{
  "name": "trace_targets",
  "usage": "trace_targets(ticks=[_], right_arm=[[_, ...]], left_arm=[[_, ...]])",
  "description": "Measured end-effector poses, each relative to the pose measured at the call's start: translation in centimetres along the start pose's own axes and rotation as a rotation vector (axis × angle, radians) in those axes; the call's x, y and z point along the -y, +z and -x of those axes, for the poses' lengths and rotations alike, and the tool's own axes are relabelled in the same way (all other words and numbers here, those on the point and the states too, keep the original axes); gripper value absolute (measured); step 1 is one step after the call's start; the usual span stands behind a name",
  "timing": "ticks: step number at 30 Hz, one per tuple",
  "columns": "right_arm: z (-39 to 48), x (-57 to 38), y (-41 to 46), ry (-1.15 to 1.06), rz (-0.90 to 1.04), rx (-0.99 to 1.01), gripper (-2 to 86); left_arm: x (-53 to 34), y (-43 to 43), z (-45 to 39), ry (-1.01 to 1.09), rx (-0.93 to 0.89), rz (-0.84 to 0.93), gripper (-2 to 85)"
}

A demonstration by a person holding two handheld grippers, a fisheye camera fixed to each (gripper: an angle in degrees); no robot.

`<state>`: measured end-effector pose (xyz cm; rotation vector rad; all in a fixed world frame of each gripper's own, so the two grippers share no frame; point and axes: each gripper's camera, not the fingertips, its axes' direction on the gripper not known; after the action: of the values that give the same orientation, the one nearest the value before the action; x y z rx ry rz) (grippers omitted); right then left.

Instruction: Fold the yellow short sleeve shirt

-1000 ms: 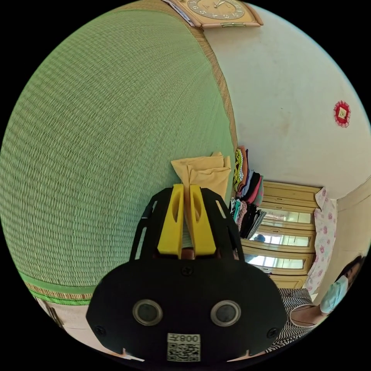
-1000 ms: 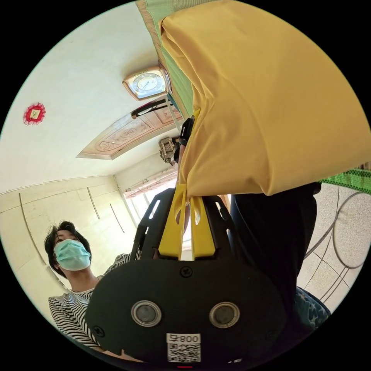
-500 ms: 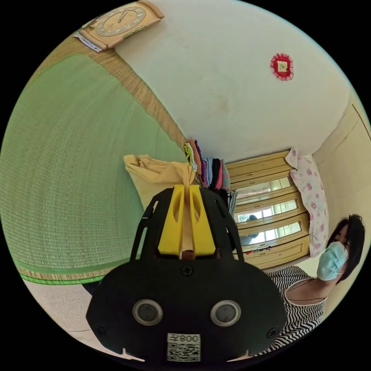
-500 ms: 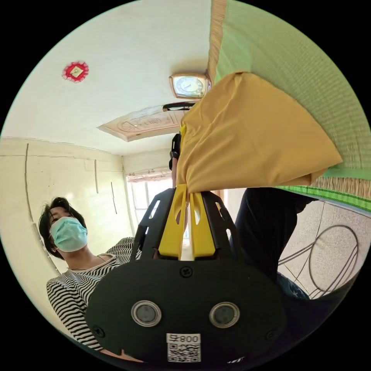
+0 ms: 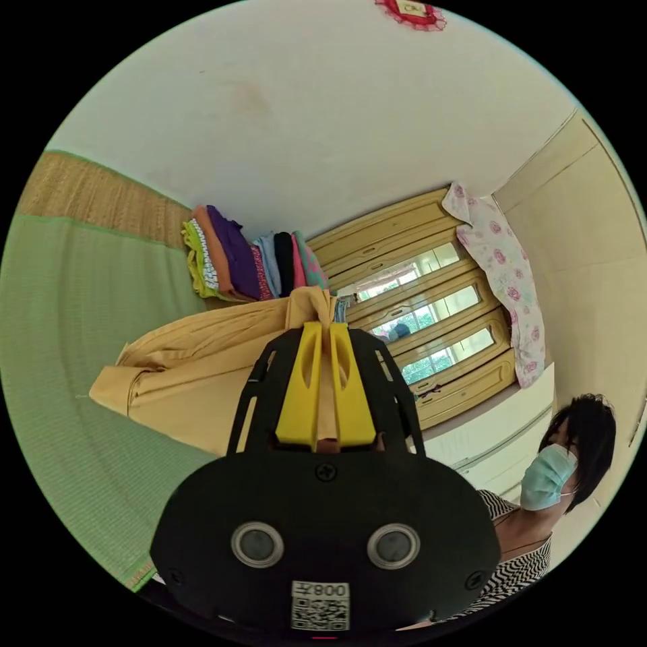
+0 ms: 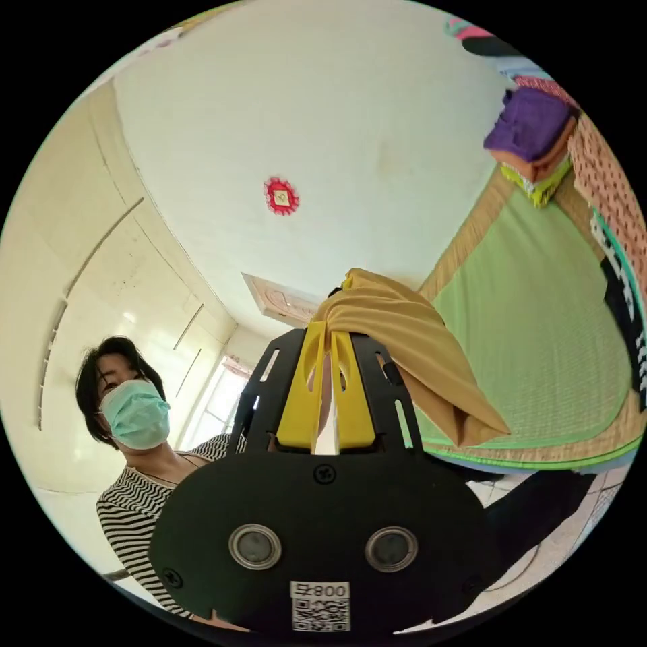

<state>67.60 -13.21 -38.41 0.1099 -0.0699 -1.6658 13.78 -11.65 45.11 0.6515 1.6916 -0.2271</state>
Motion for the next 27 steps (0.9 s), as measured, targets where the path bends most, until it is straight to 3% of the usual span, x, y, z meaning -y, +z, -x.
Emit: trace_targets(ticks=[7, 10, 14, 18, 27], right_arm=[[10.3, 2.0, -13.3, -0.237, -0.23, -0.265, 0.5], [10.0, 1.0, -16.7, -0.205, -0.277, -0.34, 0.6], [3.5, -2.1, -19.9, -0.016, -0.328, -0.407, 0.6], [-4.6, -6.3, -21.2, 0.254, -0.373, -0.378, 0.7], [-5.3, -8.3, -17.6, 0.254, -0.321, -0.409, 1.5]], left_arm=[[8.1, 25.0, -0.7, 0.136, -0.183, 0.171, 2.0], [8.8, 34.1, 2.8, 0.11, -0.184, 0.245, 2.1], [7.3, 45.0, 11.9, -0.004, -0.053, 0.374, 2.2], [5.4, 51.5, 20.6, -0.13, 0.129, 0.534, 2.3], [4.8, 57.3, 29.3, -0.119, 0.079, 0.45, 3.5]])
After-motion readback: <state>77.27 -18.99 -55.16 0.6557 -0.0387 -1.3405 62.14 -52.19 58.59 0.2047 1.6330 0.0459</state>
